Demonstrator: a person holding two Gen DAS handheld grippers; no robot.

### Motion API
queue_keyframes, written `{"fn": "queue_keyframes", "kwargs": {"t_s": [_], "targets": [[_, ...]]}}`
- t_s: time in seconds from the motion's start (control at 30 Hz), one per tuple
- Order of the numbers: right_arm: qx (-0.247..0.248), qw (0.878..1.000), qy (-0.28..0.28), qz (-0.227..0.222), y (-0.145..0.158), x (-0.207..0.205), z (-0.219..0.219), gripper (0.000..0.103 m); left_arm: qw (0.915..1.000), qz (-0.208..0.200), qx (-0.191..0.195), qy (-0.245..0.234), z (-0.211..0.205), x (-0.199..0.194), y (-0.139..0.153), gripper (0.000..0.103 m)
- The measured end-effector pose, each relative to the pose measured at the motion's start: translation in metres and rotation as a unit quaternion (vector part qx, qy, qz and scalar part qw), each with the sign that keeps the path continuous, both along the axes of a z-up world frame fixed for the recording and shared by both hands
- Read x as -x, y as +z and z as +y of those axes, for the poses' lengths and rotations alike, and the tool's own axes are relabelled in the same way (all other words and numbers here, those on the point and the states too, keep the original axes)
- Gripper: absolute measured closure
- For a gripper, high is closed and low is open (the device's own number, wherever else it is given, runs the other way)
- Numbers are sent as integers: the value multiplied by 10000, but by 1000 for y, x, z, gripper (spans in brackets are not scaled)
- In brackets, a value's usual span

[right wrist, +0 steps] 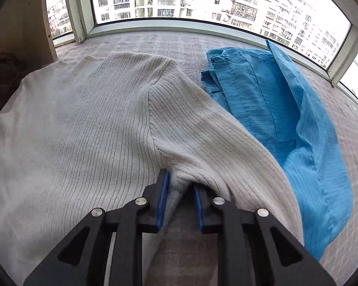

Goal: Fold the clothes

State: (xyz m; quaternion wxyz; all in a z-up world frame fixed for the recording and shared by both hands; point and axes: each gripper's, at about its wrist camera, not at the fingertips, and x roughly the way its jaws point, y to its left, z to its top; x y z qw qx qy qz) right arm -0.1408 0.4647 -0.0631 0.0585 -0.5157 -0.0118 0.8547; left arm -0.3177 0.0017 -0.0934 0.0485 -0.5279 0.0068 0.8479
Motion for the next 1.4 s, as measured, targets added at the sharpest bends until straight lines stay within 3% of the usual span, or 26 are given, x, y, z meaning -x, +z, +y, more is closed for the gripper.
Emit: {"fn": "queue_keyframes", "kwargs": {"t_s": [0.03,0.13,0.23,0.27,0.37,0.5,0.63,0.77,0.87,0.9,0.93,0.97,1.0,1.17,1.23,1.4], "targets": [[74,10000,48,-30,3,-2,-2,81,9995,-111,-262,-117,-1,-2,-1,100],[468,9983,248,-225,10,-18,-5,76,9976,28,-240,-652,9,-28,19,94],[756,9949,523,-426,16,-53,-12,73,9928,-42,-469,-1099,18,-68,36,68],[878,9930,629,-488,17,-71,-14,72,9905,-110,-571,-1249,21,-85,40,65],[1292,9859,804,-693,16,-128,-20,68,9825,-464,-968,-1525,27,-141,37,63],[1637,9787,813,-935,12,-199,-25,67,9674,-1162,-1628,-1551,39,-205,18,62],[1835,9731,835,-1111,5,-244,-36,63,9622,-1427,-1532,-1743,43,-264,15,62],[1934,9695,919,-1189,-6,-263,-49,62,9574,-1628,-1477,-1870,53,-291,8,59],[1931,9692,1123,-1038,-10,-267,-60,61,9562,-1614,-1274,-2084,66,-297,1,65],[1983,9675,1227,-984,-10,-268,-63,64,9546,-1604,-1246,-2179,70,-298,-1,84],[2109,9636,1295,-1008,-12,-267,-65,68,9531,-1598,-1234,-2254,73,-298,-3,92],[2167,9619,1307,-1034,-12,-265,-67,93,9523,-1600,-1262,-2273,72,-297,-1,92],[2160,9621,1299,-1038,-9,-263,-68,99,9516,-1601,-1302,-2278,70,-296,1,94],[2135,9658,1460,-158,56,-245,-67,99,9553,-1000,-1581,-2291,51,-279,67,95],[1977,9705,1381,-59,70,-226,-59,99,9578,-761,-1504,-2330,47,-265,89,94],[2036,9725,1098,-266,71,-195,-44,99,9574,-845,-1372,-2396,56,-224,84,94]]}}
